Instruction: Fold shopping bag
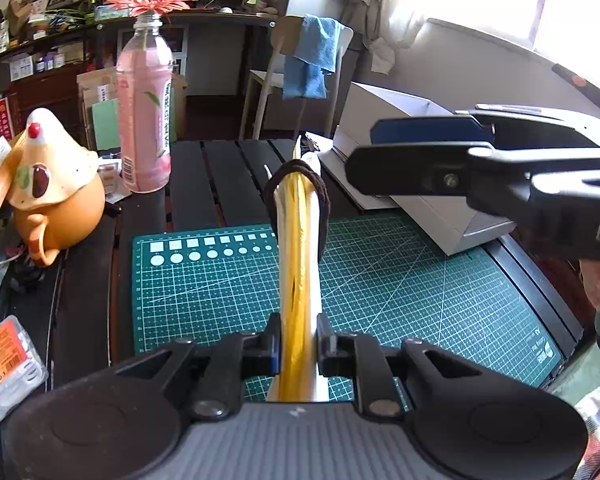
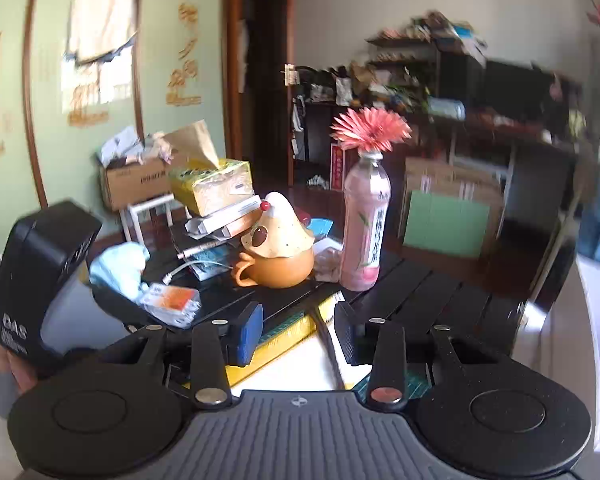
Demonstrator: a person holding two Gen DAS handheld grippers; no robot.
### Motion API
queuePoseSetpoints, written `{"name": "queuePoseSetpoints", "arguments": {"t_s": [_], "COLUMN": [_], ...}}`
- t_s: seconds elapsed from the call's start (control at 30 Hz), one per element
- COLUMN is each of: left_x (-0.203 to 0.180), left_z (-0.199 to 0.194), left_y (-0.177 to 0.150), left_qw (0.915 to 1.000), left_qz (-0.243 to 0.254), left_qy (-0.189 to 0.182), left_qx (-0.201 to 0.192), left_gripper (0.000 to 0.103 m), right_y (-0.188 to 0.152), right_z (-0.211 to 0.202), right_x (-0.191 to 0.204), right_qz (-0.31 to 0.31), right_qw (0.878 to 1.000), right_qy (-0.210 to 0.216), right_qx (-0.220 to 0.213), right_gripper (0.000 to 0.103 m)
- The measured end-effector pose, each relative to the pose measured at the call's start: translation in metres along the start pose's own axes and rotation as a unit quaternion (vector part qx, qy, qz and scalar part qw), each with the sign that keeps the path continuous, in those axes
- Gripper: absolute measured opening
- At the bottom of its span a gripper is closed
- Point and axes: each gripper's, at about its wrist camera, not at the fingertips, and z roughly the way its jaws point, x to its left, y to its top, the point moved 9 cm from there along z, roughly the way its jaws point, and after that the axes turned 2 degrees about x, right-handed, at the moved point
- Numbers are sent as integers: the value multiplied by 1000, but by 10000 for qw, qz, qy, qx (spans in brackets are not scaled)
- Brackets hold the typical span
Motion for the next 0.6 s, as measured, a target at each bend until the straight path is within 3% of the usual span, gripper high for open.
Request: {"name": "queuePoseSetpoints", "arguments": {"t_s": [0.1, 0.43, 0.53, 0.6], "left_x": [-5, -22, -23, -23], "left_z": [-1, -4, -4, -3], "left_y": [-1, -6, -7, -7], "left_qw": [9998, 9962, 9959, 9959], "left_qz": [180, 856, 891, 888], "left_qy": [-31, -73, -71, -64], "left_qx": [-40, -127, -150, -155], "left_gripper": [15, 15, 15, 15], "right_y": [-2, -15, -17, -17], "right_z": [1, 14, 15, 15], "right_x": [0, -16, -22, -21], "right_qz": [-61, -124, 39, 5], "right_qw": [10000, 9996, 9997, 9997], "right_qy": [-5, 37, 104, 101], "right_qx": [56, 234, 237, 236], "right_gripper": [20, 16, 4, 1]}}
